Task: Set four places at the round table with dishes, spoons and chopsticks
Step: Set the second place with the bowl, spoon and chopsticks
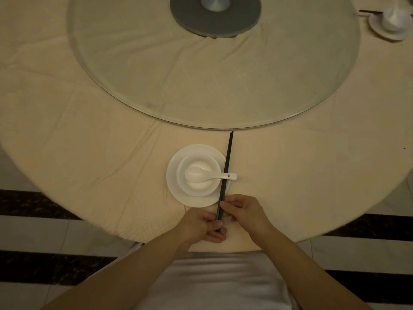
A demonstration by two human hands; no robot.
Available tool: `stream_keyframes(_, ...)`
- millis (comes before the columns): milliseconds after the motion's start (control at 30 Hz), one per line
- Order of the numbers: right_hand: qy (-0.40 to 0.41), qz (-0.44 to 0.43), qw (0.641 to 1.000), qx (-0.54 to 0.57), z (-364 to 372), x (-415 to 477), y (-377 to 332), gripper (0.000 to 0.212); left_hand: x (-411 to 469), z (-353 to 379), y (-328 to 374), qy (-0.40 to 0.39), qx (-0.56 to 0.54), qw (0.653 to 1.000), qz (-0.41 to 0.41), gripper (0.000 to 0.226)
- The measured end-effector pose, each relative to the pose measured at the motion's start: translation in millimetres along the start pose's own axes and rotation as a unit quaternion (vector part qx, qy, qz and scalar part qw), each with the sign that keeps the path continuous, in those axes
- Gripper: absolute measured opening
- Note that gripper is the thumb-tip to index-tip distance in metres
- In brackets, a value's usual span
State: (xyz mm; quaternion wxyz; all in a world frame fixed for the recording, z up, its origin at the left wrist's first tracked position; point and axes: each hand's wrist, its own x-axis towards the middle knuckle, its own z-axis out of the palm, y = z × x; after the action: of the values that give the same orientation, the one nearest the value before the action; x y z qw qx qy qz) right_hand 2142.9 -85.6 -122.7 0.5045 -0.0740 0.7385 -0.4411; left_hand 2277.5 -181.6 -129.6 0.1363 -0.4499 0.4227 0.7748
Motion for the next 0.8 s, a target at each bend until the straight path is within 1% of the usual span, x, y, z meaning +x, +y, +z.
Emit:
stream_keyframes(200,0.024,0.014,1.0,-0.008,5.1,3.7,-1.3,0.011,1.3,-2.9,-6.6,0.011,-0.014,1.0,-0.001,0.023)
stream_keyframes(433,0.02,0.019,1.0,0.003,4.8,1.1,-1.7,0.015,2.3,-2.1,-8.4,-0.001,-0.01,1.0,-0.002,0.026)
stream_keyframes(633,0.017,0.015,1.0,0.003,4.9,1.1,-2.7,0.008,2.6,-4.4,-8.6,-0.004,-0.006,1.0,-0.007,0.027)
stream_keyframes(800,0.016,0.016,1.0,-0.001,6.1,2.0,-2.2,0.012,2.0,-7.5,-8.3,-0.003,-0.002,1.0,-0.01,0.024)
